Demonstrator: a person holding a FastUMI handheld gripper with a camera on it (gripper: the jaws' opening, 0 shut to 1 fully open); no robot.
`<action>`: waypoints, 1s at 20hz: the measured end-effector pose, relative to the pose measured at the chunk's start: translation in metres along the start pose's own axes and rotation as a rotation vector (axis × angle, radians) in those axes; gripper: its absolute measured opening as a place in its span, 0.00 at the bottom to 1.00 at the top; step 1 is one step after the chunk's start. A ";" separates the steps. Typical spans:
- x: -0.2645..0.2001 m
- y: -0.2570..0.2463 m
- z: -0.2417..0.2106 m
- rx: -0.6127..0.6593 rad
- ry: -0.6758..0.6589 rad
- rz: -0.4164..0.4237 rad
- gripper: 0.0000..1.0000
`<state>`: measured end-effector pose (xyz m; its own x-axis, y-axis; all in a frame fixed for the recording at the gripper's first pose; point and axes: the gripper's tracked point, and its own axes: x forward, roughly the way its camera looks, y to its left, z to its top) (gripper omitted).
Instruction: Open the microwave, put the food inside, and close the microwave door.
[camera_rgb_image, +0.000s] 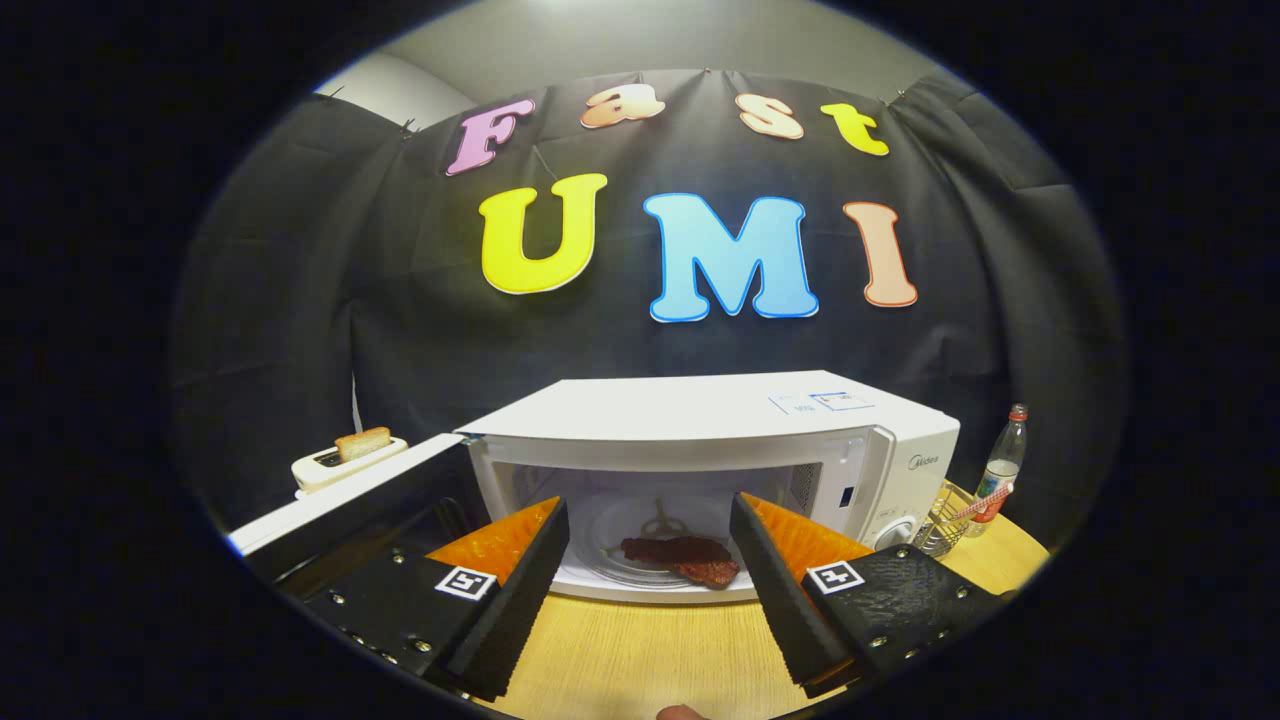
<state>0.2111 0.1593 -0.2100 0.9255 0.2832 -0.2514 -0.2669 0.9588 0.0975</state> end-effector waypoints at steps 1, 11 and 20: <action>-0.011 0.005 0.005 -0.001 -0.006 0.007 0.97; -0.104 0.070 0.037 0.002 -0.043 0.120 0.97; -0.173 0.162 0.052 0.006 -0.080 0.319 0.97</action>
<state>0.0220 0.2644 -0.1012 0.8138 0.5661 -0.1312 -0.5452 0.8219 0.1650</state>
